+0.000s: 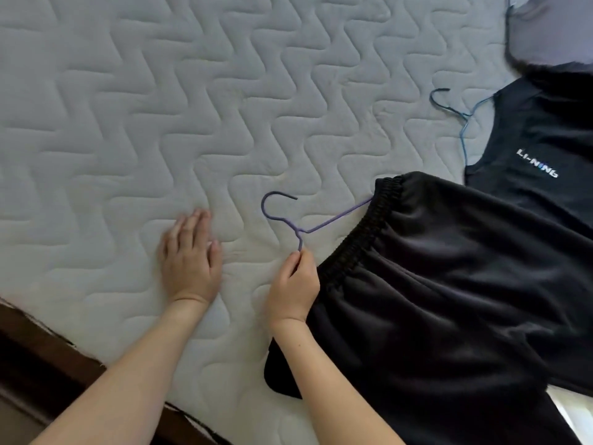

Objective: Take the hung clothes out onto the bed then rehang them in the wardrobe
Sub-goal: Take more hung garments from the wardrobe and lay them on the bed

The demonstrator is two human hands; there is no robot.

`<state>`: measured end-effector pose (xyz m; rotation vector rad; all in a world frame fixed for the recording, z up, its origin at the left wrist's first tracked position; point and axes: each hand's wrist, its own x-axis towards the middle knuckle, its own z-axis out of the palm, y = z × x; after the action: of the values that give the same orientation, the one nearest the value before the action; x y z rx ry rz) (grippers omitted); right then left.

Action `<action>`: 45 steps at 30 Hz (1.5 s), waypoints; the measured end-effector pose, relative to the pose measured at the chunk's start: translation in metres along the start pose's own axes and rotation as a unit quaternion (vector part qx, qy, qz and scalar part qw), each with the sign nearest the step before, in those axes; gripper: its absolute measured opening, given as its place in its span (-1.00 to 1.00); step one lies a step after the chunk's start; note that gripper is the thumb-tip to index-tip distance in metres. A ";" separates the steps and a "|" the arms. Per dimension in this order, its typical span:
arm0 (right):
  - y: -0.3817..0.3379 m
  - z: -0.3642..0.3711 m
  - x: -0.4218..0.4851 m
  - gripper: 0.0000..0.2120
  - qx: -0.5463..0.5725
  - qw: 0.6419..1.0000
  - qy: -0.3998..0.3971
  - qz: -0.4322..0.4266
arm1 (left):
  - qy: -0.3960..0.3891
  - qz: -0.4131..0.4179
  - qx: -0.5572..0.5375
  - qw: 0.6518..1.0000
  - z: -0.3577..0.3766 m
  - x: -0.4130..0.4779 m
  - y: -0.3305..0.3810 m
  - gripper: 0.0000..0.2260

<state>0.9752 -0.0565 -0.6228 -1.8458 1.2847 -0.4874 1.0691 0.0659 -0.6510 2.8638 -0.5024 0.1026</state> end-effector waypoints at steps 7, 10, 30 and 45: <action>-0.006 0.003 0.001 -0.78 -0.065 0.997 0.000 0.031 | -0.004 -0.003 0.014 1.000 -0.001 -0.001 -0.001 -0.52; -0.011 0.001 0.002 -0.76 -0.106 0.994 -0.028 0.018 | -0.004 0.002 0.026 1.000 0.001 -0.001 -0.001 -0.52; -0.124 -0.413 -0.027 -0.72 0.216 0.961 -0.156 0.072 | -0.206 -0.195 -0.460 0.841 -0.315 -0.110 0.173 -0.79; 0.021 -0.675 -0.217 -0.72 0.258 0.938 0.086 0.216 | -0.409 -0.086 -0.352 0.837 -0.397 -0.300 0.226 -0.79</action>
<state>0.4026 -0.1339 -0.2106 -1.0668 1.4589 -0.6767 0.6981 0.0521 -0.2497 2.0668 -0.3049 -1.1297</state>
